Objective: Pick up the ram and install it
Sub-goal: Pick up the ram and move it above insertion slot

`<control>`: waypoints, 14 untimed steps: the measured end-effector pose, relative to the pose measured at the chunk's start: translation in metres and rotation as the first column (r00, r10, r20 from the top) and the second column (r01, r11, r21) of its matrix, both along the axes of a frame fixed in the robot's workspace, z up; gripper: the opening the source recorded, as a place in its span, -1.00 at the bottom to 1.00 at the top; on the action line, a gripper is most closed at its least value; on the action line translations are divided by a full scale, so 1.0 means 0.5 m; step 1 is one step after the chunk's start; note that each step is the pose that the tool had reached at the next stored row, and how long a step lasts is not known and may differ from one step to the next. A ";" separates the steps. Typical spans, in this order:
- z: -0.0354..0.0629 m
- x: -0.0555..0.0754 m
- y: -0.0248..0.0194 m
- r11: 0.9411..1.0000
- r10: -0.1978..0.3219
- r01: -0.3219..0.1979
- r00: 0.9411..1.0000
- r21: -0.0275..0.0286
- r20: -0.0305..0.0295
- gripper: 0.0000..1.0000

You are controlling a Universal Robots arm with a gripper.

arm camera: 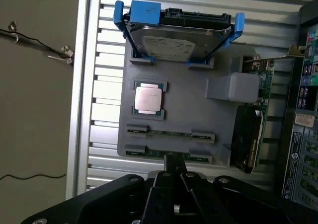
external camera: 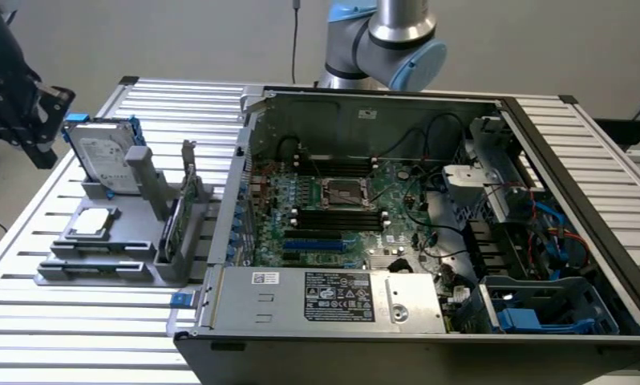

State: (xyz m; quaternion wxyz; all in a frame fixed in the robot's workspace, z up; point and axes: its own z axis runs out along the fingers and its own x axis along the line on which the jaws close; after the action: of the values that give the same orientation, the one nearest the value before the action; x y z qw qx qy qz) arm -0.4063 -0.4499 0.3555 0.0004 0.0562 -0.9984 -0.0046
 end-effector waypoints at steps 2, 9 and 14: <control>0.000 0.000 -0.0001 0.999 0.036 -0.036 0.999 0.000 0.000 -0.79; -0.001 0.000 0.0000 0.986 0.164 -0.164 0.986 0.000 0.000 -0.79; -0.003 0.000 0.0000 0.968 0.251 -0.251 0.968 0.000 0.000 -0.79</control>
State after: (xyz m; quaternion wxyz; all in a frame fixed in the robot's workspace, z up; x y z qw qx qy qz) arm -0.4065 -0.4499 0.3543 0.0010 0.1822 -0.9833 -0.0044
